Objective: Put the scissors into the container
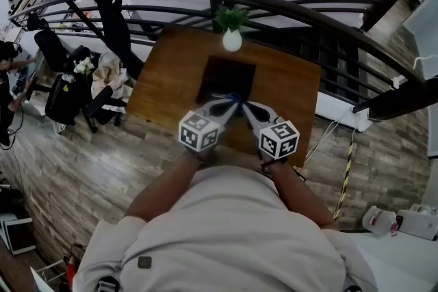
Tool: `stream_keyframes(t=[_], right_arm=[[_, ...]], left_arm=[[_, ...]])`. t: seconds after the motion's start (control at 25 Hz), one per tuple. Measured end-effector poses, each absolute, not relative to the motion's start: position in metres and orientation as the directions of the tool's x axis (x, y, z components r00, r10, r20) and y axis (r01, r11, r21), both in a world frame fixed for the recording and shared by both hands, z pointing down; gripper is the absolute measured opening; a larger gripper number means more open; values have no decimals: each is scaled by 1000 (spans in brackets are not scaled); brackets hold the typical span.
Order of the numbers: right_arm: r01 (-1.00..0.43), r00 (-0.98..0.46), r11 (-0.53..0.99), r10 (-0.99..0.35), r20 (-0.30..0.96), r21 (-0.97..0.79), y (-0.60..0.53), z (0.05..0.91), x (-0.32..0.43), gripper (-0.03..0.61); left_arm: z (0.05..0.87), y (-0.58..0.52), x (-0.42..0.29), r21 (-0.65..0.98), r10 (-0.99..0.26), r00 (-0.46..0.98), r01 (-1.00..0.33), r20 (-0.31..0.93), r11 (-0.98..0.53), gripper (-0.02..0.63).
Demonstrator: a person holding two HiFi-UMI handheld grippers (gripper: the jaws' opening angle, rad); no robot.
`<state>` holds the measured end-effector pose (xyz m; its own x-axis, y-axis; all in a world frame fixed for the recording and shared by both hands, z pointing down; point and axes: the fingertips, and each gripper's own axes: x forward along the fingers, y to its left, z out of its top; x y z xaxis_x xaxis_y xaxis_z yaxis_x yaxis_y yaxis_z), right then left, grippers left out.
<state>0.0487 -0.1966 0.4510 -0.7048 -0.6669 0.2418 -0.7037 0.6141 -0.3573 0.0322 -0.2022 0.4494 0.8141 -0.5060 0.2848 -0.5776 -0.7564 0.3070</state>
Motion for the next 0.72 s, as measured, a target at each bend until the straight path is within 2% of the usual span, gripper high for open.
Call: stream_keyframes(t=[0.72], right_arm=[[-626, -779, 698, -574, 251, -347, -100, 462, 65, 6]], left_arm=[[464, -102, 42, 320, -610, 738, -674, 288, -666, 3]])
